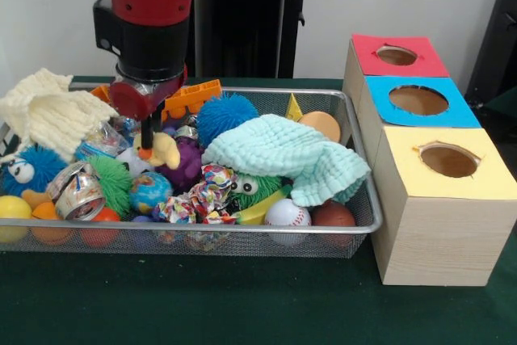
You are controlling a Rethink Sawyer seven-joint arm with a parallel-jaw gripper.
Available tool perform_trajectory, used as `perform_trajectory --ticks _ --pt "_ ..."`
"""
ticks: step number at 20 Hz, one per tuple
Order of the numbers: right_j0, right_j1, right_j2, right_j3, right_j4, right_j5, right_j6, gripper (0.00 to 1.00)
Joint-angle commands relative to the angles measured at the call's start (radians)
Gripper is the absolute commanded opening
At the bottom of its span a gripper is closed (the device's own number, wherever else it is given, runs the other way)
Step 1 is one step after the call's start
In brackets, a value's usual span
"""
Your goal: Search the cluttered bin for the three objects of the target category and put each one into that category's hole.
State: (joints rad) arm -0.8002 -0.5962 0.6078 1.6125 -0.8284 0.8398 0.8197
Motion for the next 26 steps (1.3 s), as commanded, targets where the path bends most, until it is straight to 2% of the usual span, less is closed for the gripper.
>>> perform_trajectory --ticks 1,8,12,15,23,26 --pt "-0.034 -0.086 0.108 0.145 0.086 0.101 -0.242 0.0" --pt "-0.03 -0.129 0.157 0.217 0.19 0.075 -0.119 0.0" --pt "-0.067 -0.174 0.224 0.274 0.296 0.051 -0.08 0.0" --pt "-0.109 -0.181 0.282 0.312 0.367 0.032 -0.071 0.0" --pt "-0.133 -0.169 0.355 0.383 0.452 -0.012 -0.008 0.0" --pt "-0.127 -0.148 0.355 0.416 0.447 -0.051 0.02 0.0"
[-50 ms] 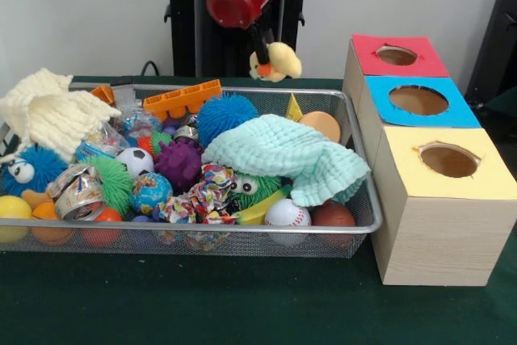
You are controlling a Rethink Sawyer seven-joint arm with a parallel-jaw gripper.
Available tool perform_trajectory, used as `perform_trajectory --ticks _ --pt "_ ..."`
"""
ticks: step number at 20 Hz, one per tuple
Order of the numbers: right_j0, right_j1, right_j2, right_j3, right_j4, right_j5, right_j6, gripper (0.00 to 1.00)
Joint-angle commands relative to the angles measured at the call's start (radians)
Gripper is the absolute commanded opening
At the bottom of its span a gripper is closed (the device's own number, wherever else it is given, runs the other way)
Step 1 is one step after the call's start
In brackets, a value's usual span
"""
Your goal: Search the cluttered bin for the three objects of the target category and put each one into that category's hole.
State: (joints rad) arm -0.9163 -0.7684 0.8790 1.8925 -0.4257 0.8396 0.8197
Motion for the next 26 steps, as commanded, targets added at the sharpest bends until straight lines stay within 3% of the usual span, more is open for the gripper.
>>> perform_trajectory --ticks 1,6,13,21,26 --pt "-0.006 0.034 0.078 0.144 0.037 -0.059 0.028 0.0" --pt "0.032 0.063 0.07 0.169 0.05 -0.078 0.082 0.0" --pt "0.06 0.097 0.089 0.197 0.143 -0.036 0.102 0.0" --pt "0.02 0.13 0.138 0.247 0.203 -0.122 0.117 0.0" --pt "0.03 0.169 0.112 0.271 0.168 -0.2 0.121 0.0"
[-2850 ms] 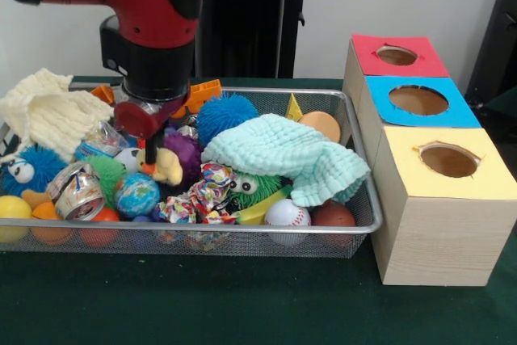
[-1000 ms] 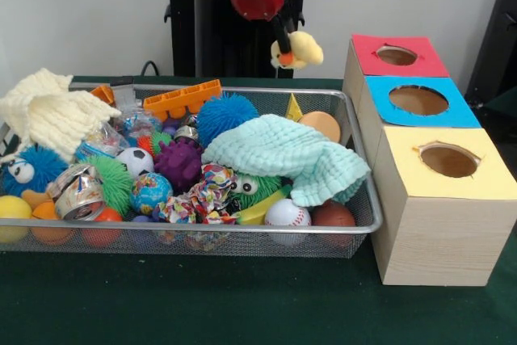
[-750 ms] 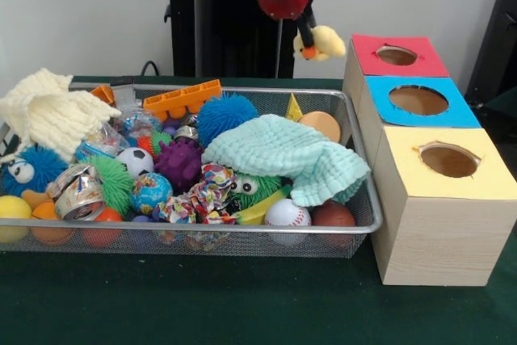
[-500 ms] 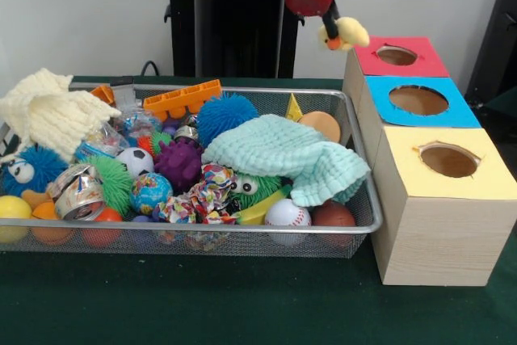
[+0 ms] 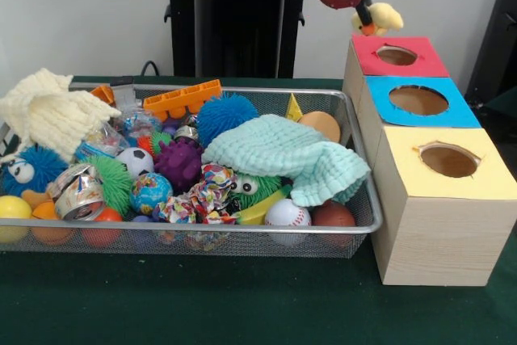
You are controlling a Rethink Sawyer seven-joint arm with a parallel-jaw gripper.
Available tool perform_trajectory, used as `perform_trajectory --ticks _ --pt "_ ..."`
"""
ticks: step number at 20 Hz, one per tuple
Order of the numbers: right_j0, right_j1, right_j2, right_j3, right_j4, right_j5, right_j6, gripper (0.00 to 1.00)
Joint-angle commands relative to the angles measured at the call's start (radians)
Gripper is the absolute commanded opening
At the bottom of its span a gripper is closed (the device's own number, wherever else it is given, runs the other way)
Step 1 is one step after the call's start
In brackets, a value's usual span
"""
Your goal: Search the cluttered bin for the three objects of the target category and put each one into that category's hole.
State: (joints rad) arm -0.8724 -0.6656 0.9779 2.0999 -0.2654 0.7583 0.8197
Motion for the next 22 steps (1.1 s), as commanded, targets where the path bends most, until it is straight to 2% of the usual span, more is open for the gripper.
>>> perform_trajectory --ticks 1,9,12,16,22 --pt "-0.007 0.072 0.012 0.077 0.005 -0.143 0.133 0.0" --pt "0.07 0.149 -0.069 0.103 -0.056 -0.283 0.165 0.0" --pt "0.078 0.175 -0.089 0.105 -0.063 -0.317 0.155 0.0" --pt "0.09 0.167 -0.108 0.098 -0.061 -0.301 0.138 0.0" --pt "0.119 0.088 -0.143 0.069 -0.056 -0.203 0.111 0.0"
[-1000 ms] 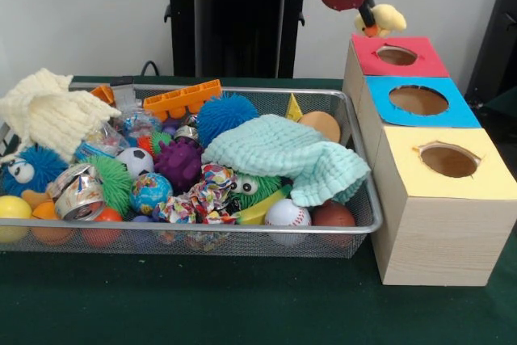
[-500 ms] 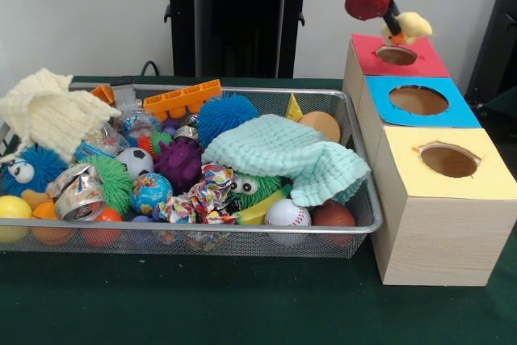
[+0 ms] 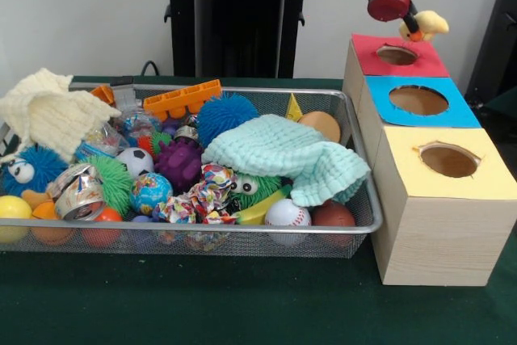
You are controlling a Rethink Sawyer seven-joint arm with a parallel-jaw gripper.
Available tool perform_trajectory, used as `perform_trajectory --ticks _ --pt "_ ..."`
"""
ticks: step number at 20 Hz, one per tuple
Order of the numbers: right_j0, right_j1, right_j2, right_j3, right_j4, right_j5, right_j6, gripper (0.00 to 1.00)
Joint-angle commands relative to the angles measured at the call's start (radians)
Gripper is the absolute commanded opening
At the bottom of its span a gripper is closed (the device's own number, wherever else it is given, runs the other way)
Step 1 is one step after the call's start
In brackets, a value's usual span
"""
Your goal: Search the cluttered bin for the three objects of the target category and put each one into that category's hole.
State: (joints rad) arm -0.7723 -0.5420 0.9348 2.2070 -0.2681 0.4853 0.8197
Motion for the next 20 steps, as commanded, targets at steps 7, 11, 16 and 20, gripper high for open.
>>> perform_trajectory --ticks 7,11,16,20 --pt "0.01 -0.08 -0.098 -0.048 -0.05 0.085 0.082 0.0" --pt "0.003 -0.101 -0.093 -0.05 -0.048 0.086 0.073 0.0" --pt "0.0 -0.105 -0.095 -0.039 -0.048 0.084 0.069 0.0" --pt "0.009 -0.103 -0.099 -0.038 -0.044 0.09 0.071 0.0"
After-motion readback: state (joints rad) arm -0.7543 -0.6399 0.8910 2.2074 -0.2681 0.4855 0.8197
